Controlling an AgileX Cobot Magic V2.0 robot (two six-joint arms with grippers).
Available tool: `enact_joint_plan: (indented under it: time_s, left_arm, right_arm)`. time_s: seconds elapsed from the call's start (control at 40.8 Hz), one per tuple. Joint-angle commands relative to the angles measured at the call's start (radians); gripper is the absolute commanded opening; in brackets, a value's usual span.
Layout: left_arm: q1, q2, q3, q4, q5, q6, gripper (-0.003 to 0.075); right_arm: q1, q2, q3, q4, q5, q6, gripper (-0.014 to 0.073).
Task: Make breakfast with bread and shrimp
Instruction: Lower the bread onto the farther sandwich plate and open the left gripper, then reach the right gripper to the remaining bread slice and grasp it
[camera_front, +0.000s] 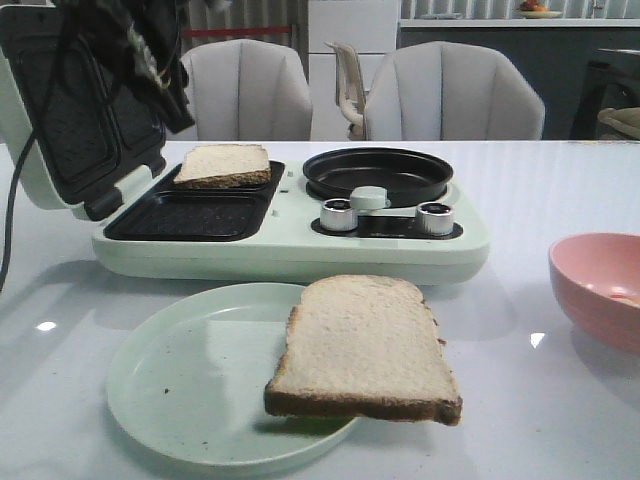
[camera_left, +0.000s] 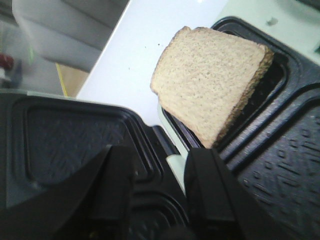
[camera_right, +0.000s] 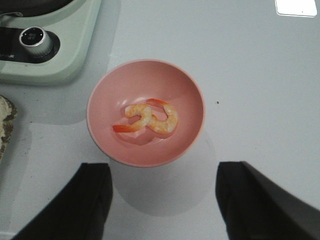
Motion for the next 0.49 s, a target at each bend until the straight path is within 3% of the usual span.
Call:
enact_joint_plan:
  time_s: [0.0, 0.196, 0.466]
  left_arm:
    - [-0.068, -0.145, -0.024, -0.233, 0.140, 0.075, 0.0312]
    - [-0.204, -0.388, 0.028, -0.480, 0.309, 0.129, 0.0312]
    - [-0.301, -0.691, 0.230, -0.636, 0.311, 0.133, 0.0312]
  right_arm:
    - [-0.001, 0.001, -0.026, 0.003, -0.070, -0.006, 0.0549]
    - [-0.001, 0.001, -0.026, 0.003, -0.070, -0.006, 0.0549]
    - [-0.001, 0.001, -0.026, 0.003, -0.070, -0.006, 0.0549]
